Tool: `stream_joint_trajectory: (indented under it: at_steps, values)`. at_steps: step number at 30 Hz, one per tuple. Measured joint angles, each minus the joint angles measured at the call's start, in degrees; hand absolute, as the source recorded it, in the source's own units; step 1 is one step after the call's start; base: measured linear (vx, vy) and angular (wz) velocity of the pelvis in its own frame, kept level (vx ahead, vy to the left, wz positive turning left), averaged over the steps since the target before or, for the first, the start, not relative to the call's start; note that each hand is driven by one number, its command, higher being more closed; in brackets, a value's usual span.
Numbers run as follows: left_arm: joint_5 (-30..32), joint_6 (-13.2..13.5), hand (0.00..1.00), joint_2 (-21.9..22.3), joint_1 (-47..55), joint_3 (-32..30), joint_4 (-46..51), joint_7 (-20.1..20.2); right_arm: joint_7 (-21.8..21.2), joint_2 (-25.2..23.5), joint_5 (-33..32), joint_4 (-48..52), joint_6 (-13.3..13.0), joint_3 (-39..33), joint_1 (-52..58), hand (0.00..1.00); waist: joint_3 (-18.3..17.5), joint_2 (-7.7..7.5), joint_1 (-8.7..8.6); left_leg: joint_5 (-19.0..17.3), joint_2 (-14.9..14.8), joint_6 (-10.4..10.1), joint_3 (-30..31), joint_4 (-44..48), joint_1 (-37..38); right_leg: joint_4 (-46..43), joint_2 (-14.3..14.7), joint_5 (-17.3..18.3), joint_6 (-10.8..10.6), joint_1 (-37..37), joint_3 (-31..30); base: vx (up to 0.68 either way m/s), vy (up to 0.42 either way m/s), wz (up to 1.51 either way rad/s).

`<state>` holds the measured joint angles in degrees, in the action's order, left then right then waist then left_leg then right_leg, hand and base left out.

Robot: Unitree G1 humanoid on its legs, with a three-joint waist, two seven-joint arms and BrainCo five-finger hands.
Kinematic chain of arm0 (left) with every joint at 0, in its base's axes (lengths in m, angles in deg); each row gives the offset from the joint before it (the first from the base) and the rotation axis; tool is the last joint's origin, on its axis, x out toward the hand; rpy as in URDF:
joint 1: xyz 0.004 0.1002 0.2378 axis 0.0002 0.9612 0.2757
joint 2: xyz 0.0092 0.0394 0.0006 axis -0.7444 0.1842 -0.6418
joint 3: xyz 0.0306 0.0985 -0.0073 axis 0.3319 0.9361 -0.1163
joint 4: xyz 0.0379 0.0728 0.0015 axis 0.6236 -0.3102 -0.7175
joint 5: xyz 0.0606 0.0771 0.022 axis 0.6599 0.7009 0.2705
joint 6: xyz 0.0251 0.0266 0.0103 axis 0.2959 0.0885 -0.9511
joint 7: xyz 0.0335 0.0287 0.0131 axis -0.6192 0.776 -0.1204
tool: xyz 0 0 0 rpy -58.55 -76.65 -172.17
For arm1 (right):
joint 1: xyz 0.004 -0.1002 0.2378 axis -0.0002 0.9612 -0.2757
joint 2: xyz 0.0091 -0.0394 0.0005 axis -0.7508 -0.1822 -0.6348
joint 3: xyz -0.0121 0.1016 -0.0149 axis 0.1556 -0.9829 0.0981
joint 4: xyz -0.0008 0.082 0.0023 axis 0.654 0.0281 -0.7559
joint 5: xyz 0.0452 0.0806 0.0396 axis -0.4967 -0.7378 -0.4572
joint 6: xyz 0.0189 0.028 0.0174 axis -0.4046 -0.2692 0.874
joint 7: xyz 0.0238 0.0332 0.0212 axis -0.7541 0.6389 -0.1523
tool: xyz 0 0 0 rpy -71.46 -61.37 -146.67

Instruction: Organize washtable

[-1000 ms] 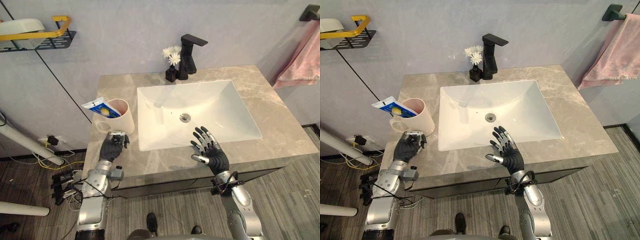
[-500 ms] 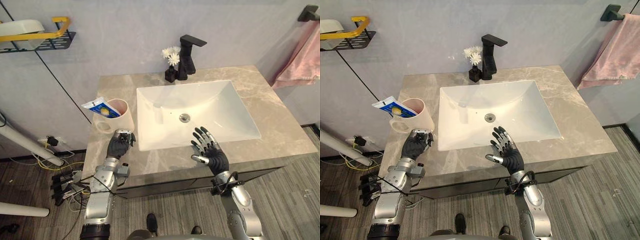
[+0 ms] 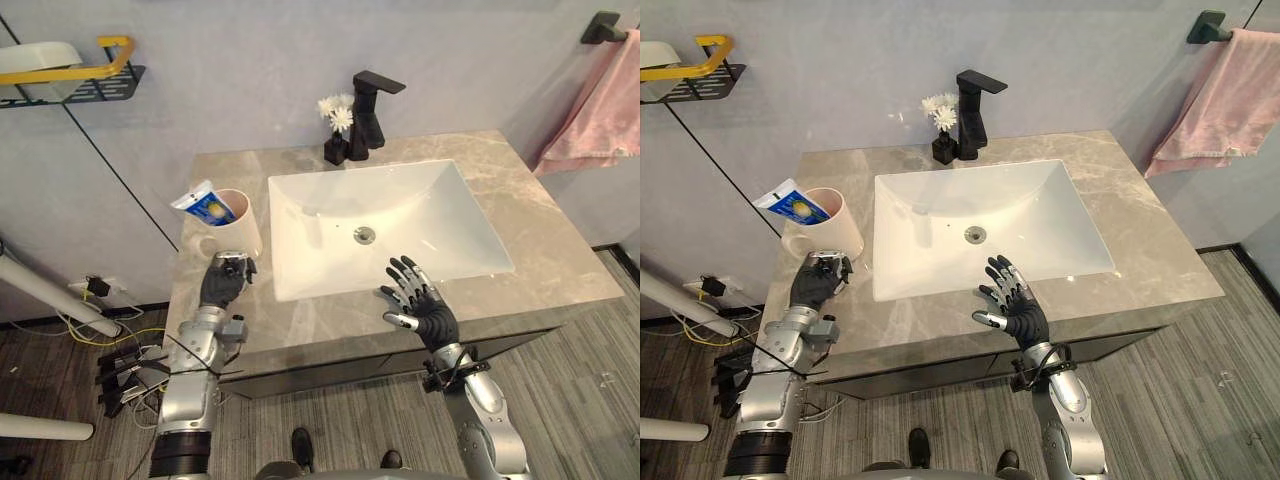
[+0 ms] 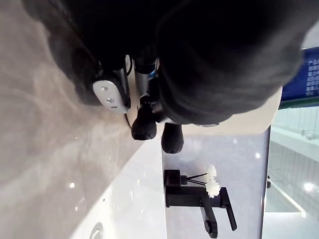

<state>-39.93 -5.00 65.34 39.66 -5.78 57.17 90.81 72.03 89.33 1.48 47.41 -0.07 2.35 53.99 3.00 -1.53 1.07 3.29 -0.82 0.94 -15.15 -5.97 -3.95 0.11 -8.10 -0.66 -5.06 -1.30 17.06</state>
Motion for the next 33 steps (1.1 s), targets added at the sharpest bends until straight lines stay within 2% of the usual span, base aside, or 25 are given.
stream_joint_trajectory:
  at_steps: [3,10,27,33]
  values:
    - [0.1,-0.6,1.00,-1.4,-1.4,-2.6,-1.3,-0.1,-0.1,0.0,0.0,0.3,-0.1,0.0,0.2,0.00,0.0,-0.08,-0.08,0.0,-0.3,0.0,-0.5,0.0,-0.5,0.1,0.3,-0.4,0.4,-0.8,0.0,-0.03,-0.005,-0.14]
    - [0.5,-0.7,1.00,-1.8,-1.6,-2.8,-1.4,-0.1,-0.2,0.0,0.0,1.0,-0.4,-0.1,0.9,0.00,0.1,0.11,-0.16,0.0,-0.2,-0.1,-0.6,0.0,-0.8,0.3,0.3,-0.4,0.4,-1.0,0.1,-0.01,0.000,-0.02]
    - [0.5,-1.7,1.00,-4.2,-6.5,-1.0,-2.3,-0.3,-0.2,0.0,0.0,2.5,-1.9,0.1,1.2,0.00,1.6,-0.43,-0.17,0.6,-0.2,-0.4,-2.6,0.0,-2.1,0.3,0.1,-0.4,0.4,-3.1,-1.3,0.00,0.005,-0.05]
    - [0.5,-2.0,1.00,-6.3,-10.1,0.4,-3.9,-1.2,-0.2,0.0,-0.1,3.6,-2.2,0.8,1.2,0.00,2.5,-0.71,-0.32,0.6,-0.2,-0.4,-3.6,0.0,-2.4,0.4,0.1,-0.4,0.4,-3.9,-2.0,0.01,-0.001,-0.07]
